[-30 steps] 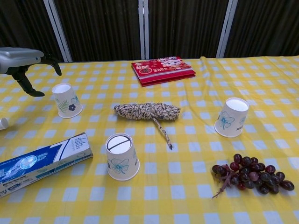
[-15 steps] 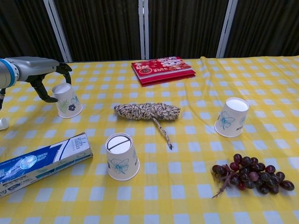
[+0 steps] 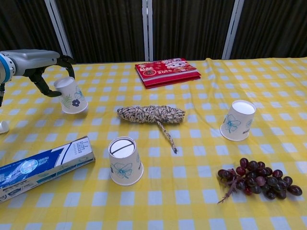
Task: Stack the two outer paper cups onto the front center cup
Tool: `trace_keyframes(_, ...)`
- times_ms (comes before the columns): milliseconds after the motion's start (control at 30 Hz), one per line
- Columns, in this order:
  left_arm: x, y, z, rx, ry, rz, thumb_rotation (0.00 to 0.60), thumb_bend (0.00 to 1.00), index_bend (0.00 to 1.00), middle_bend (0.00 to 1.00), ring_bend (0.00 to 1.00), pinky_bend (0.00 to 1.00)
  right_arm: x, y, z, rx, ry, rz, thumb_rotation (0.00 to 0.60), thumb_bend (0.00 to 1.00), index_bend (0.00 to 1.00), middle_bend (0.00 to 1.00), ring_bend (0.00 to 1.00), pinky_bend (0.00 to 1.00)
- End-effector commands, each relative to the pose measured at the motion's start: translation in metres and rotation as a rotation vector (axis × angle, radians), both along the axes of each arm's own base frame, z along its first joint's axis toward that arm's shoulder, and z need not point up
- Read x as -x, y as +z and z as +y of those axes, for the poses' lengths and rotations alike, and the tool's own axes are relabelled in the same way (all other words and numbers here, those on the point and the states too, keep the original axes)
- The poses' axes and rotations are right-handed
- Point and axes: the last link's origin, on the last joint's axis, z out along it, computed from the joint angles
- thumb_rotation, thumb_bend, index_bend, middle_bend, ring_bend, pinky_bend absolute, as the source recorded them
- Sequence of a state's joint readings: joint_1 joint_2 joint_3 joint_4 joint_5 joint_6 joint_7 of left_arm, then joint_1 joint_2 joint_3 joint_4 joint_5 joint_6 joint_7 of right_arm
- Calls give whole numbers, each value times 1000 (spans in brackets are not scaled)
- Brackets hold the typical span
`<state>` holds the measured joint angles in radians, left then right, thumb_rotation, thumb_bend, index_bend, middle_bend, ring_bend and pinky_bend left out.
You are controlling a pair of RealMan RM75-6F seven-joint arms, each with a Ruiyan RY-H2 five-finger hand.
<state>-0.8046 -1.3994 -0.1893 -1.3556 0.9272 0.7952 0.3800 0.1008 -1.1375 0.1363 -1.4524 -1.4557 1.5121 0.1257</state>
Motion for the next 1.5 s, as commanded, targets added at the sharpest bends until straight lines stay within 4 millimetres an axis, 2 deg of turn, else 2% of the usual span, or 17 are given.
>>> trace_keyframes(33, -19, 12, -11, 5, -61, -64, 600, 433, 375, 0, 0, 20, 0, 0, 0, 1, 0, 0, 600, 20, 178, 0, 0, 0)
trace_keyframes(233, -50, 24, -37, 41, -170, -172, 600, 432, 373, 0, 0, 20, 0, 1, 0, 3, -2, -1, 600, 20, 183, 0, 0, 0)
trace_keyframes(500, -76, 20, -70, 151, -314, -237, 600, 432, 384, 0, 0, 12, -3, 3, 2, 12, 11, -2, 600, 20, 183, 0, 0, 0)
trace_keyframes(1000, -91, 1, -99, 345, -394, -230, 600, 432, 392, 0, 0, 0, -2, 8, 2, 31, 4, -8, 600, 20, 183, 0, 0, 0)
trace_keyframes(1500, -92, -4, -104, 386, -402, -192, 600, 427, 386, 0, 0, 0, -3, 13, 3, 46, 8, -18, 600, 20, 184, 0, 0, 0)
